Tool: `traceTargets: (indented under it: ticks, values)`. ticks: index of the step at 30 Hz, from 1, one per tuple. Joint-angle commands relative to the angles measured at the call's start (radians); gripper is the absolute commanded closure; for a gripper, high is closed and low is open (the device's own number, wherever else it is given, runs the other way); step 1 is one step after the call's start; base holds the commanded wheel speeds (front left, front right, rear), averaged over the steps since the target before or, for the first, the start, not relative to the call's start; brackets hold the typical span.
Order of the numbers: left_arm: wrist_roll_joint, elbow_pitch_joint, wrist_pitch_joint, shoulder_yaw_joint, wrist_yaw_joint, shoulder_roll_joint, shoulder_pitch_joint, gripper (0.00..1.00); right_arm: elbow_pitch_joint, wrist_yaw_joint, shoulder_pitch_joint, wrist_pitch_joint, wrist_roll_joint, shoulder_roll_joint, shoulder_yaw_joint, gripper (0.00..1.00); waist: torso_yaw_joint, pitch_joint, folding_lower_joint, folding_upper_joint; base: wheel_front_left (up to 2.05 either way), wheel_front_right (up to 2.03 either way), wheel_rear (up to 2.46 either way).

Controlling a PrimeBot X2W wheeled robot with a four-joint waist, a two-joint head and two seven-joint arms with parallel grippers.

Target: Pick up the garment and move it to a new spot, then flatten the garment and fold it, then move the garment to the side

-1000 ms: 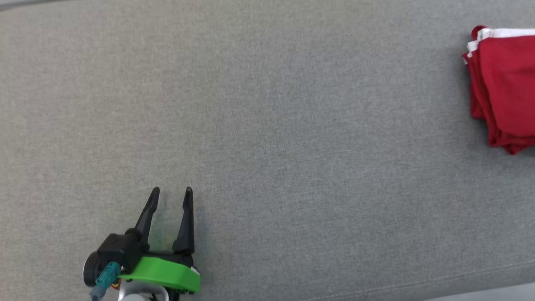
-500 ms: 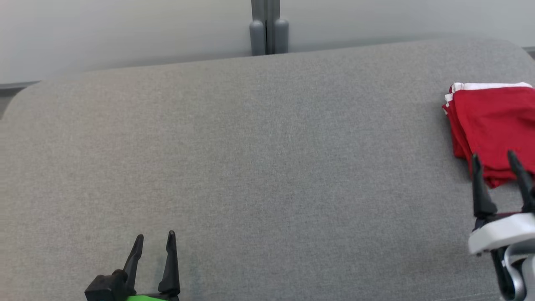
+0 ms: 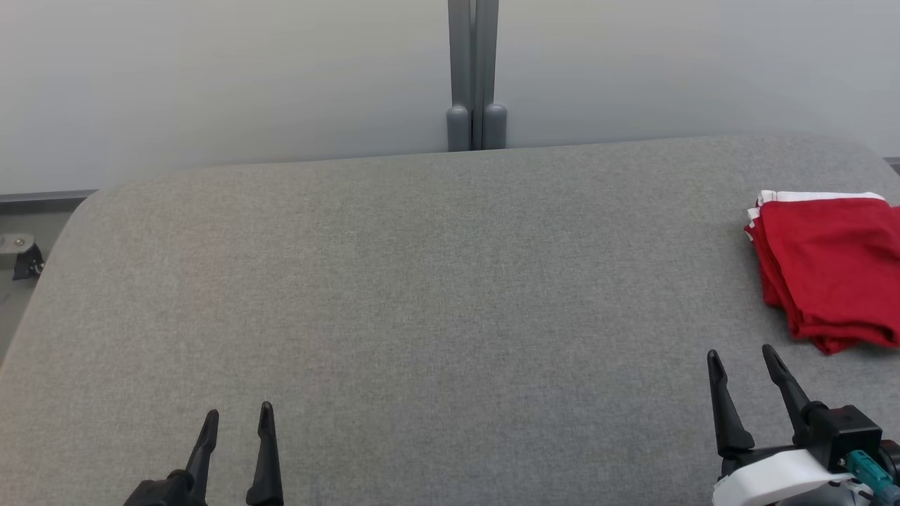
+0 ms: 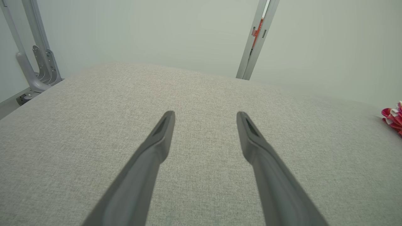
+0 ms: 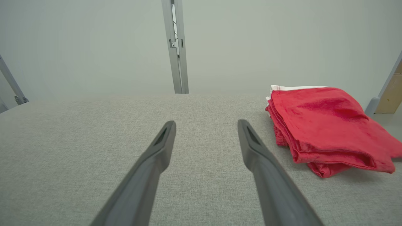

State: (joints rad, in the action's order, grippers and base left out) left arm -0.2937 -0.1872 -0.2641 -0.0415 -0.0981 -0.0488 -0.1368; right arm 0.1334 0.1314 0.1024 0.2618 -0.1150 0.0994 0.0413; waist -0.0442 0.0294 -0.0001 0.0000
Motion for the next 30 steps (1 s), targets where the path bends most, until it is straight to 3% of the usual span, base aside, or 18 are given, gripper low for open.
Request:
traceTargets:
  ticks: [1,6,7,30]
  values:
    - [0.001,0.002,0.0,0.003,-0.005,-0.004,-0.013,0.0,-0.005,-0.002,0.016,0.004,0.008,-0.006,0.002,0.0,0.001,0.004,0.0001,0.0,0.0,0.0,0.0]
    - [-0.008,-0.008,0.0,-0.013,-0.008,-0.004,-0.016,0.0,-0.004,-0.002,0.018,0.004,0.02,-0.014,0.008,0.0,0.004,0.007,0.0001,0.0,0.0,0.0,0.0]
    - [-0.006,-0.01,0.0,-0.012,-0.006,0.0,-0.003,1.0,-0.001,0.0,0.012,0.0,0.012,-0.015,0.008,1.0,0.003,0.007,0.0001,0.0,0.0,0.0,0.0]
    - [-0.357,-0.034,0.099,0.028,-0.014,0.0,0.066,1.0,0.039,0.0,-0.048,-0.102,-0.39,-0.027,0.026,1.0,0.01,0.001,0.0001,0.0,0.0,0.0,0.0]
